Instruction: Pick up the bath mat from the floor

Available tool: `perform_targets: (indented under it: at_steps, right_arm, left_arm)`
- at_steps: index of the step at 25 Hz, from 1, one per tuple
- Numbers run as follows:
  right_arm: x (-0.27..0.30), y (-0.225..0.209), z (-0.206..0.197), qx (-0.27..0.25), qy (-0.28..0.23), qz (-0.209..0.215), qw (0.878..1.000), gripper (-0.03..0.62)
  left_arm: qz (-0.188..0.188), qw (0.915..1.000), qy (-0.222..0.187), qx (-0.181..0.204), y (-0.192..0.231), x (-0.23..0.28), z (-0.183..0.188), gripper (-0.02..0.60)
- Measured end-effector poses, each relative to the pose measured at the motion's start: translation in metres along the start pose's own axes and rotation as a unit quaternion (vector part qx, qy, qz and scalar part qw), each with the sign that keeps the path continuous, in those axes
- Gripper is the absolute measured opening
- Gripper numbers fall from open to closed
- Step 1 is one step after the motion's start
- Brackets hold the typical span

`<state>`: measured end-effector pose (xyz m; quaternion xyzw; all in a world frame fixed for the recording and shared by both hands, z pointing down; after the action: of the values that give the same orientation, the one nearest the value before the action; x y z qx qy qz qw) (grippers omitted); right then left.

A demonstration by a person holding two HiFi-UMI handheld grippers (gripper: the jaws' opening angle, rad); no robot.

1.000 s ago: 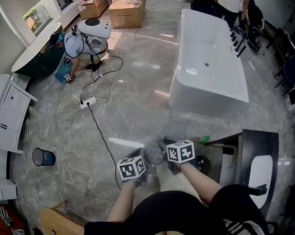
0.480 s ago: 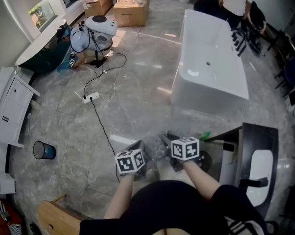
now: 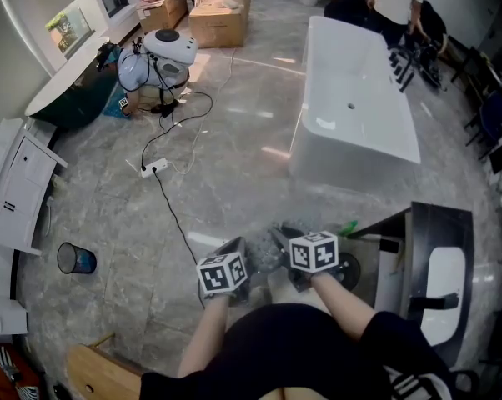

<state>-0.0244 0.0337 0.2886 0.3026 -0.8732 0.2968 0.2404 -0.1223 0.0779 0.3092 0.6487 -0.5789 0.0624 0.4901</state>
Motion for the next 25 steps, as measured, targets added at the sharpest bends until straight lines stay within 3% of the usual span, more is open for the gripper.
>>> perform_targets:
  at_steps: [25]
  right_arm:
    - [-0.0082, 0.0013, -0.0042, -0.028, 0.016, 0.011, 0.999, 0.051]
  left_arm:
    - [0.004, 0.9999, 0.008, -0.012, 0.0022, 0.0036, -0.0089, 0.000]
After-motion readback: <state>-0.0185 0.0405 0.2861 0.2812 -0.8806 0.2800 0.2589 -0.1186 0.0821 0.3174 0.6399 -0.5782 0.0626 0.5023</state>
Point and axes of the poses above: the fingertips, and each gripper's own axes: x forward along the fingers, y to its left, z out of its top, the point moved 1 cm from there along -x, backward along the fingers, and after that the axes turned 9 degrees about -x, right-handed, at the moved point
